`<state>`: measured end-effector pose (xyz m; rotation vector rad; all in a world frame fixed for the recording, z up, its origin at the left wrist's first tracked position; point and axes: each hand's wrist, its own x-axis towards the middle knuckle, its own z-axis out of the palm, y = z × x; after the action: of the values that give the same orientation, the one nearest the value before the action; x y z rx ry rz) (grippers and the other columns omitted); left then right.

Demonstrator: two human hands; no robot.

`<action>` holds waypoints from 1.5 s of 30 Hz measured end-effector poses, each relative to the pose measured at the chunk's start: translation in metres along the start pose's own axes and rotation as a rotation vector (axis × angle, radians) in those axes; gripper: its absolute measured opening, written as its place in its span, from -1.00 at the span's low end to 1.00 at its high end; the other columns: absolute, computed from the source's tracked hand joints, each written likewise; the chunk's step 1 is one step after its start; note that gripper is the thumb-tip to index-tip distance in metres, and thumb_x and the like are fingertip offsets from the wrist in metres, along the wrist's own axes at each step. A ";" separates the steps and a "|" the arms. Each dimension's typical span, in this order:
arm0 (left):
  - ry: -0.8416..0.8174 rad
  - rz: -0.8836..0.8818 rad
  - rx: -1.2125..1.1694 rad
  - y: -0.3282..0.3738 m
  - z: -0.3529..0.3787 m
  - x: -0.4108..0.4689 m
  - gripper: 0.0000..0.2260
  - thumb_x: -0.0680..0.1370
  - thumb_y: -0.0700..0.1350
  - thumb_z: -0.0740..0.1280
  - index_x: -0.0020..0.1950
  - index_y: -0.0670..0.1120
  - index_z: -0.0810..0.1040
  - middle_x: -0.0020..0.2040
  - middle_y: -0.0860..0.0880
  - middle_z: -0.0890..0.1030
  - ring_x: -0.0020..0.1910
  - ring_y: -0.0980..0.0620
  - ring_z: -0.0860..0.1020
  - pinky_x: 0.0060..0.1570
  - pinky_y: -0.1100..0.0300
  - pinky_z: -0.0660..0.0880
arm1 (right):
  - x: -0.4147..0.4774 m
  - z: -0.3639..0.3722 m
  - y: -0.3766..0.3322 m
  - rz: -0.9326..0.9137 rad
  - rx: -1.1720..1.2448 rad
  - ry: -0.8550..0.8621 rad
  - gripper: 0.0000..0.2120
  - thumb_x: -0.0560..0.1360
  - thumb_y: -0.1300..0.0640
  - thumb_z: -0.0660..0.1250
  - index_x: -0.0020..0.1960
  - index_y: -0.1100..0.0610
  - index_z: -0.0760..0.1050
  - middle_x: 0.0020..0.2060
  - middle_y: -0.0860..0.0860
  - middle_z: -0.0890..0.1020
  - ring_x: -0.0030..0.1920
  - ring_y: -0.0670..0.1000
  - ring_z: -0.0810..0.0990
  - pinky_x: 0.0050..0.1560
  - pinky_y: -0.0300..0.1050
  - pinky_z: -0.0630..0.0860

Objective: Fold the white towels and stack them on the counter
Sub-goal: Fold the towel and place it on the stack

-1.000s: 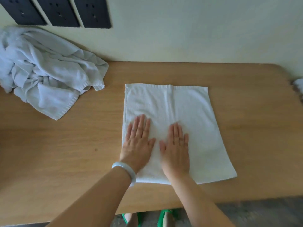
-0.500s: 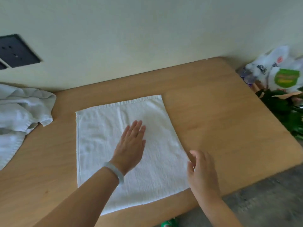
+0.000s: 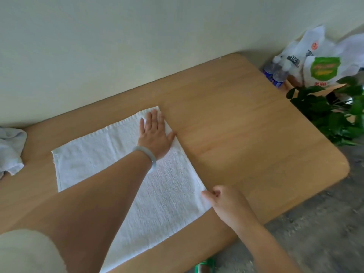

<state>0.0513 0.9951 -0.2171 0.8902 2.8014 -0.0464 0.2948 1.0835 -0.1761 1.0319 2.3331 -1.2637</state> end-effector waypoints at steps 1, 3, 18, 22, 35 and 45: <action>0.025 -0.003 -0.008 -0.002 0.004 0.000 -0.31 0.63 0.25 -0.17 0.59 -0.16 -0.24 0.60 -0.11 -0.24 0.57 -0.07 -0.25 0.54 -0.06 -0.23 | 0.002 -0.003 0.001 0.022 0.038 -0.011 -0.60 0.54 -0.08 0.24 -0.37 0.13 0.31 -0.53 -0.03 0.36 -0.50 -0.06 0.30 -0.41 -0.12 0.27; 0.071 0.006 -0.016 -0.006 0.010 0.000 -0.31 0.62 0.26 -0.19 0.59 -0.14 -0.23 0.60 -0.10 -0.23 0.57 -0.06 -0.26 0.54 -0.07 -0.20 | 0.002 -0.008 0.007 0.059 0.073 -0.016 -0.59 0.57 -0.07 0.24 -0.28 0.23 0.45 -0.47 0.07 0.56 -0.52 -0.06 0.46 -0.41 -0.07 0.43; 0.340 -0.337 -0.304 -0.026 0.023 -0.122 -0.40 0.65 0.15 -0.20 0.59 -0.17 -0.14 0.60 -0.11 -0.17 0.58 -0.05 -0.23 0.54 -0.07 -0.19 | 0.019 0.049 -0.064 -0.674 -0.310 0.435 -0.59 0.58 0.05 0.12 0.37 0.19 0.41 0.26 0.07 0.54 0.29 0.08 0.51 0.26 -0.04 0.47; 0.271 -0.437 -0.228 -0.054 0.066 -0.197 -0.43 0.65 0.18 -0.12 0.61 -0.04 0.00 0.62 -0.04 -0.02 0.59 -0.01 -0.10 0.50 -0.08 -0.12 | 0.056 0.104 -0.084 -0.883 -0.583 0.204 -0.46 0.62 -0.04 -0.02 0.52 0.19 0.21 0.53 0.09 0.19 0.54 0.07 0.12 0.46 0.11 0.14; 0.280 -0.425 -0.212 -0.099 0.040 -0.196 -0.45 0.65 0.15 -0.16 0.60 -0.04 0.03 0.61 -0.07 -0.03 0.59 -0.05 -0.10 0.52 -0.07 -0.15 | 0.070 0.113 -0.093 -0.909 -0.692 0.236 -0.38 0.64 -0.15 -0.16 0.56 0.20 0.04 0.55 0.11 0.05 0.57 0.08 -0.04 0.52 0.11 -0.04; 0.216 -0.620 -0.261 -0.166 0.053 -0.202 -0.37 0.56 0.25 -0.30 0.61 0.05 -0.13 0.62 -0.04 -0.10 0.59 -0.01 -0.16 0.54 -0.04 -0.21 | 0.134 0.051 -0.076 -0.617 -0.778 0.286 -0.17 0.50 -0.29 -0.44 0.57 0.20 -0.05 0.56 0.11 0.03 0.56 0.08 -0.04 0.54 0.11 -0.07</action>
<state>0.1268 0.7396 -0.2336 -0.0506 3.0676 0.3323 0.1429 1.0749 -0.2332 0.2421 3.0824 -0.2304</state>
